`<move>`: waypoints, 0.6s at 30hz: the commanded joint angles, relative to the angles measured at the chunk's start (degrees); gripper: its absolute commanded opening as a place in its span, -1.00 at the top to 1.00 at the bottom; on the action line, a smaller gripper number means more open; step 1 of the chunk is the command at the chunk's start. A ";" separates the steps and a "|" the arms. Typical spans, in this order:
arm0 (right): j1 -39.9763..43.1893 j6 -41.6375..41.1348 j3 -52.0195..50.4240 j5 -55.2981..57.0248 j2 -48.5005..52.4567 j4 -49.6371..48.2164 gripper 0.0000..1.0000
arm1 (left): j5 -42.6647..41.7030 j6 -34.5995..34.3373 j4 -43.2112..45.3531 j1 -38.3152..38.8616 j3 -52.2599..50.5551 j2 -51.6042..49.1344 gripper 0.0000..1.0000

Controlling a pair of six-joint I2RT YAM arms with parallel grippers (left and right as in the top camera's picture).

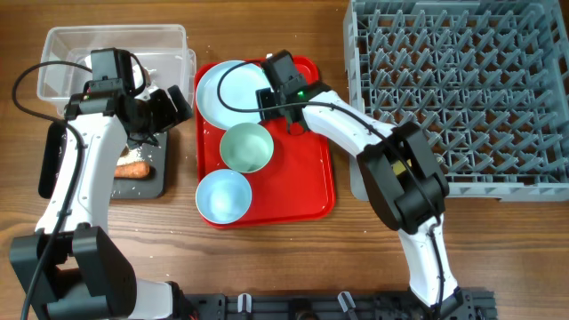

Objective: Sort waste into correct bins and load items into the dishwasher rack
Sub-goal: 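Grasp the edge of the blue plate with the right gripper and lift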

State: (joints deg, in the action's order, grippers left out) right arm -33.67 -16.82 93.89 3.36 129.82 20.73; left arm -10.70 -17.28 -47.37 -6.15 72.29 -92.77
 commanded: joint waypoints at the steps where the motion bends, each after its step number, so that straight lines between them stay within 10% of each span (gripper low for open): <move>1: 0.20 1.84 0.42 3.52 2.40 1.81 -0.28 | 0.55 -0.52 0.15 -0.13 0.48 0.50 -1.00; 18: 10.64 -1.18 0.44 -9.90 -0.96 23.85 -0.12 | 0.55 -0.52 0.15 -0.13 0.48 0.50 -1.00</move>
State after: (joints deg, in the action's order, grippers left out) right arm -24.80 -16.86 96.20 -5.98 128.22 42.19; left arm -10.70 -17.28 -47.35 -6.15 72.29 -92.77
